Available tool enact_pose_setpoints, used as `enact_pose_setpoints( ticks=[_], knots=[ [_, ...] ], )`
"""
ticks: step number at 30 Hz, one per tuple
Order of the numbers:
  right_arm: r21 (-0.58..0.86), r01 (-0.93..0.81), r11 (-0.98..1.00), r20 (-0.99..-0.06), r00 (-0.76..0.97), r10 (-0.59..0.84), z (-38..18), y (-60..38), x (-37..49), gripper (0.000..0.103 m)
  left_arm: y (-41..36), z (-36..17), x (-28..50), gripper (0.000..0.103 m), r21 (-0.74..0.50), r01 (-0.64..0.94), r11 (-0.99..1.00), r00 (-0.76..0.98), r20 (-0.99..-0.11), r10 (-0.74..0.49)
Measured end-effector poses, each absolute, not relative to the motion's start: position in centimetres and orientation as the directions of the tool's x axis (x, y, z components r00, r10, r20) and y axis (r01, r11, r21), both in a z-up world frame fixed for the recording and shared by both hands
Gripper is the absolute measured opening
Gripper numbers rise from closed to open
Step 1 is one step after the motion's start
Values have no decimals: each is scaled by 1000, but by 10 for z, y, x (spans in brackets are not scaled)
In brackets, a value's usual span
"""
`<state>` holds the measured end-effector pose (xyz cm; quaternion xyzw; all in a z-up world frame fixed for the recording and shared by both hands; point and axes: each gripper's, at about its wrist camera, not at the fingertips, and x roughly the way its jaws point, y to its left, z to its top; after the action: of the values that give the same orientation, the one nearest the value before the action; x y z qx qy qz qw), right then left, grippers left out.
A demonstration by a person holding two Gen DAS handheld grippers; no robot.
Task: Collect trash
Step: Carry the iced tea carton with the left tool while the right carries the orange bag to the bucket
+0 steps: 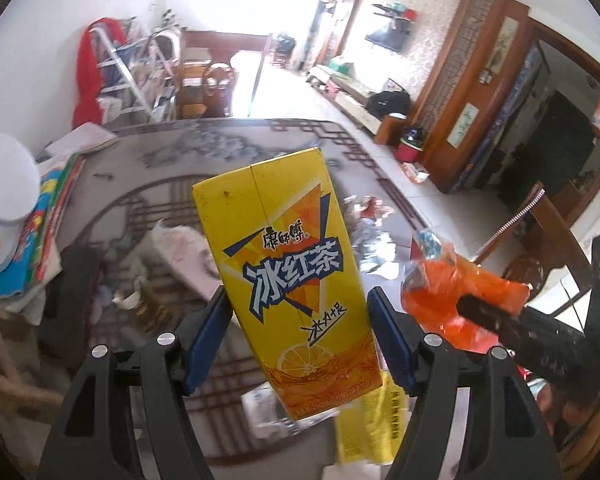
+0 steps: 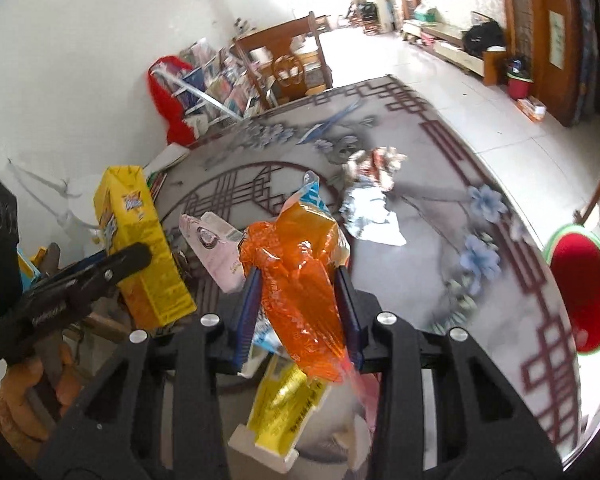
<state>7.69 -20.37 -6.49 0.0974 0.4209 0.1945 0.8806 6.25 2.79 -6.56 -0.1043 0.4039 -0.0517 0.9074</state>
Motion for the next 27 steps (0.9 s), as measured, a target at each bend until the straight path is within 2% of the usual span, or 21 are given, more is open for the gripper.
enact_pose_setpoints(
  ticks=[12, 27],
  knots=[
    [351, -185, 918, -704, 594, 389, -66, -252, 56, 36, -19, -66, 69, 66, -214, 90, 973, 647, -730, -221],
    [374, -242, 895, -685, 579, 443, -65, -298, 78, 36, -69, -62, 75, 66, -188, 32, 982, 647, -745, -164]
  ],
)
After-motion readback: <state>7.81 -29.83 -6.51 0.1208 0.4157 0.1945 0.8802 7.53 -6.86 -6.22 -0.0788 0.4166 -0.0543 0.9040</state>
